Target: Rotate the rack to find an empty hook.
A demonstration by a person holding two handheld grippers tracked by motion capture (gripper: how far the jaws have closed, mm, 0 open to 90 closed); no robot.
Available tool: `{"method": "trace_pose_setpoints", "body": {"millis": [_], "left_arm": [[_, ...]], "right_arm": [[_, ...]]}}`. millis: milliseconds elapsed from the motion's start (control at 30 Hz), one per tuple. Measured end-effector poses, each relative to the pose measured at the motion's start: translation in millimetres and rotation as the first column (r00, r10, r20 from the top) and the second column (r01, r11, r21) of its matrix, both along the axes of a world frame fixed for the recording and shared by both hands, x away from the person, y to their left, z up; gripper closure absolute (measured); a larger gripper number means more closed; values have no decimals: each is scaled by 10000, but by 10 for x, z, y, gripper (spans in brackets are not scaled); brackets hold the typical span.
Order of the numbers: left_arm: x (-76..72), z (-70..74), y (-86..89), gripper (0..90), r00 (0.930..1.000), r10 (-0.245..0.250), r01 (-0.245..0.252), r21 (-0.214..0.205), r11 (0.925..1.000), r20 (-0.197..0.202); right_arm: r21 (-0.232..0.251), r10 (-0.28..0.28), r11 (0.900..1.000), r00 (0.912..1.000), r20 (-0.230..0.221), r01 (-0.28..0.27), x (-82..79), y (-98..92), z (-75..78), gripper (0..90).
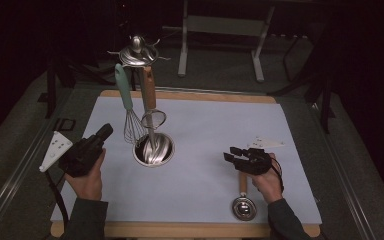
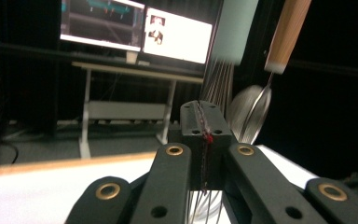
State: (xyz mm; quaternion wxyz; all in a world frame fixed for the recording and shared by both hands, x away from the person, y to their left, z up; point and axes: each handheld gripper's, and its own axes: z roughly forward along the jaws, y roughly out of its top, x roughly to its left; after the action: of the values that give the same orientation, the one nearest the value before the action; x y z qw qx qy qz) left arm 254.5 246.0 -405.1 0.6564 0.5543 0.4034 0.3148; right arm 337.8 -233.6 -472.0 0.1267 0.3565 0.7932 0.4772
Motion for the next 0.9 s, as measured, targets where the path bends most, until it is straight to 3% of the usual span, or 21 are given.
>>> {"method": "trace_pose_setpoints", "body": {"millis": [300, 533, 633, 900], "left_arm": [[43, 267, -14, 900, 9961, -160, 209, -552, 9983, 873], [71, 476, -91, 900, 9865, -157, 290, -791, 9964, 1633], [100, 644, -137, 900, 9788, -138, 318, -847, 9959, 2043], [162, 872, -211, 900, 9671, -46, 324, -1050, 9939, 2545]], "right_arm": [[337, -334, 9988, 9992, -200, 341, 15, -133, -46, 589], [275, -378, 9989, 9989, -283, 386, 16, -147, -85, 588], [616, -282, 9976, 9990, -347, 303, 16, -172, -61, 587], [610, -241, 9978, 9988, -415, 267, 17, -176, -74, 586]]}}
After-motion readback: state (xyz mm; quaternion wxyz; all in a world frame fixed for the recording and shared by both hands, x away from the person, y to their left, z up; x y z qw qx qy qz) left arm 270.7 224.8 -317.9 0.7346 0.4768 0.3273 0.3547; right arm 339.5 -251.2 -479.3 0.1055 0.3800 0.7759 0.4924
